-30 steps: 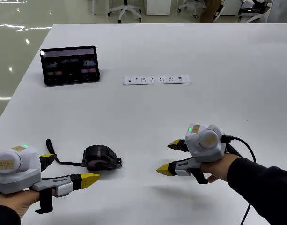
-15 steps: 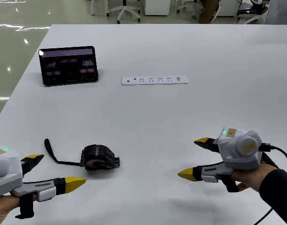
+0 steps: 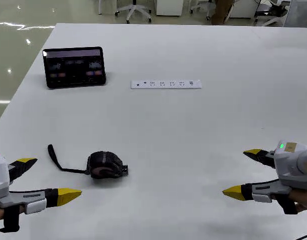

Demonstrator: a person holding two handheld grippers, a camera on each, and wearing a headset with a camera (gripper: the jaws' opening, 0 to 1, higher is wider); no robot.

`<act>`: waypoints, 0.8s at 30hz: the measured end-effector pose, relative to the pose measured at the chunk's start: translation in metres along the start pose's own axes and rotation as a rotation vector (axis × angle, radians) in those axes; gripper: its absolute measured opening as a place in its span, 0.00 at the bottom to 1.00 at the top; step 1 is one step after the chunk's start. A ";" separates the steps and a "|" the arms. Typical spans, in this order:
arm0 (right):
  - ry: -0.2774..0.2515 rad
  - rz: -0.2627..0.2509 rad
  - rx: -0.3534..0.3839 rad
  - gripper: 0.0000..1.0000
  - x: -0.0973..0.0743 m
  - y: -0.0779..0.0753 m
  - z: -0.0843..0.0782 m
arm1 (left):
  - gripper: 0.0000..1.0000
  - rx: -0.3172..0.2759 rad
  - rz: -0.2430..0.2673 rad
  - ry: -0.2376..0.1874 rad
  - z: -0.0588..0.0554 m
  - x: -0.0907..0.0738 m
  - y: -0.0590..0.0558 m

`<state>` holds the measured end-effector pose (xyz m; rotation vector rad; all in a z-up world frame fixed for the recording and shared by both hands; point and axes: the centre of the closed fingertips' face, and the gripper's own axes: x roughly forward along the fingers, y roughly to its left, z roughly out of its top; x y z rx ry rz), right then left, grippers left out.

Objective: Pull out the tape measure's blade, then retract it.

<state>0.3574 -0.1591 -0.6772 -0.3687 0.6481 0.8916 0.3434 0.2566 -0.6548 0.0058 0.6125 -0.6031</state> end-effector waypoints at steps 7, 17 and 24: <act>0.009 -0.018 0.029 0.93 -0.009 0.008 -0.013 | 1.00 -0.001 0.015 0.002 -0.004 -0.011 0.011; -0.002 -0.038 0.061 1.00 -0.030 0.006 -0.018 | 1.00 0.011 0.034 -0.004 -0.005 -0.027 0.015; -0.005 -0.053 0.063 1.00 -0.036 -0.001 -0.022 | 1.00 0.030 0.050 -0.009 -0.008 -0.036 0.016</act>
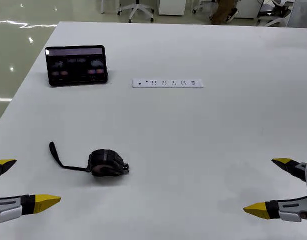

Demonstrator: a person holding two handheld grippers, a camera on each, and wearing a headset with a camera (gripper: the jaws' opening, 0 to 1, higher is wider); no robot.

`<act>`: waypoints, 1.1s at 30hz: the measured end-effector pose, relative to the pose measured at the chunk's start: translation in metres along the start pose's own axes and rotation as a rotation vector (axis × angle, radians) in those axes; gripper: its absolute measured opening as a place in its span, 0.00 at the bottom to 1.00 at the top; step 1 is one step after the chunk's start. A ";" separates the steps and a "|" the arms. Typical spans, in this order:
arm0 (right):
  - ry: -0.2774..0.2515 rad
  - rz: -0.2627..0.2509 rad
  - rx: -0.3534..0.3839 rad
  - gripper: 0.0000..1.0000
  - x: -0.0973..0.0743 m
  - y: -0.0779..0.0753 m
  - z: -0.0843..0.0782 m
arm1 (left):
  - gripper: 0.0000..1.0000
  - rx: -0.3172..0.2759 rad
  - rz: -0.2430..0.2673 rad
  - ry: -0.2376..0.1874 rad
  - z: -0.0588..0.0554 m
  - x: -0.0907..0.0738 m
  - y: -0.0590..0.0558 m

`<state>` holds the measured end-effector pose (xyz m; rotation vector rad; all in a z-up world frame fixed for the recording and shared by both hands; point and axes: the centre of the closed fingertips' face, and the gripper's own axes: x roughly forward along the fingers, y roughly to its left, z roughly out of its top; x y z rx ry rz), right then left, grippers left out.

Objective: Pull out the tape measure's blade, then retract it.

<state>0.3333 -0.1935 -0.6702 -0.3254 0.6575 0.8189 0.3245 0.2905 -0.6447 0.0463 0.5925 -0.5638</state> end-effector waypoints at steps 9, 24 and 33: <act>0.037 0.000 -0.016 1.00 -0.001 -0.008 0.003 | 1.00 0.002 0.013 0.004 -0.002 -0.004 0.000; 0.026 -0.010 0.013 1.00 -0.001 -0.009 0.004 | 1.00 -0.001 -0.025 0.010 0.002 -0.001 -0.003; 0.027 -0.012 0.018 1.00 -0.003 -0.008 0.003 | 1.00 -0.005 -0.033 0.017 0.001 0.001 -0.004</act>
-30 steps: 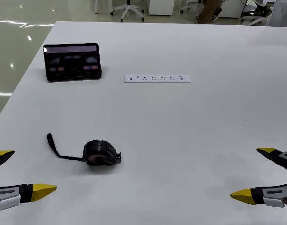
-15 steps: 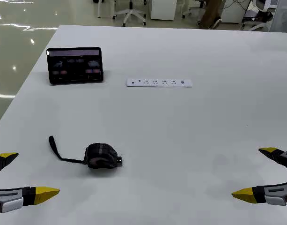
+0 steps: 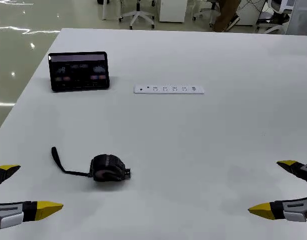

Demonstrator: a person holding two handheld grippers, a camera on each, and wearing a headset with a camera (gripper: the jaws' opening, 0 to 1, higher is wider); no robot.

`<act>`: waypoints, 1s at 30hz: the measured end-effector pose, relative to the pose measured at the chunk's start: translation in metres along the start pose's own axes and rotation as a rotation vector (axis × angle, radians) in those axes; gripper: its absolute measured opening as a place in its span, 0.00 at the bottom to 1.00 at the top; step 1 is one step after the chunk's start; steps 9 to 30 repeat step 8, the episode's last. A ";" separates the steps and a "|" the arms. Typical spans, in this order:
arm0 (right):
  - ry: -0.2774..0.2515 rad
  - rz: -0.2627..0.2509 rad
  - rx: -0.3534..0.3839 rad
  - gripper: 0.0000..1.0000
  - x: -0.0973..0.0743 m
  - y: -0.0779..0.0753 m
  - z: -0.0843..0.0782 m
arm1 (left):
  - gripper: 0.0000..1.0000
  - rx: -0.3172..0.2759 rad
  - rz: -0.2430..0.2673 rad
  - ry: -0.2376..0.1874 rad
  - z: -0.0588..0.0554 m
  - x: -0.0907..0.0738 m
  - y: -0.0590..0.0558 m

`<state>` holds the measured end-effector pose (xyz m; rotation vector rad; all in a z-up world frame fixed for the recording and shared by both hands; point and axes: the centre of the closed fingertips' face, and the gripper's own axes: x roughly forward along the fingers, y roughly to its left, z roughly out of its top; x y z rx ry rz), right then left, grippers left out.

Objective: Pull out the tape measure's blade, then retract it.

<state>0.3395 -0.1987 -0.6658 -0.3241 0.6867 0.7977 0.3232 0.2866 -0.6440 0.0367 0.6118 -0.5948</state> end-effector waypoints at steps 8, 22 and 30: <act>-0.003 -0.003 0.009 1.00 -0.002 -0.001 0.000 | 1.00 -0.003 0.002 -0.002 0.000 -0.001 0.002; -0.003 -0.003 0.009 1.00 -0.002 -0.001 0.000 | 1.00 -0.003 0.002 -0.002 0.000 -0.001 0.002; -0.003 -0.003 0.009 1.00 -0.002 -0.001 0.000 | 1.00 -0.003 0.002 -0.002 0.000 -0.001 0.002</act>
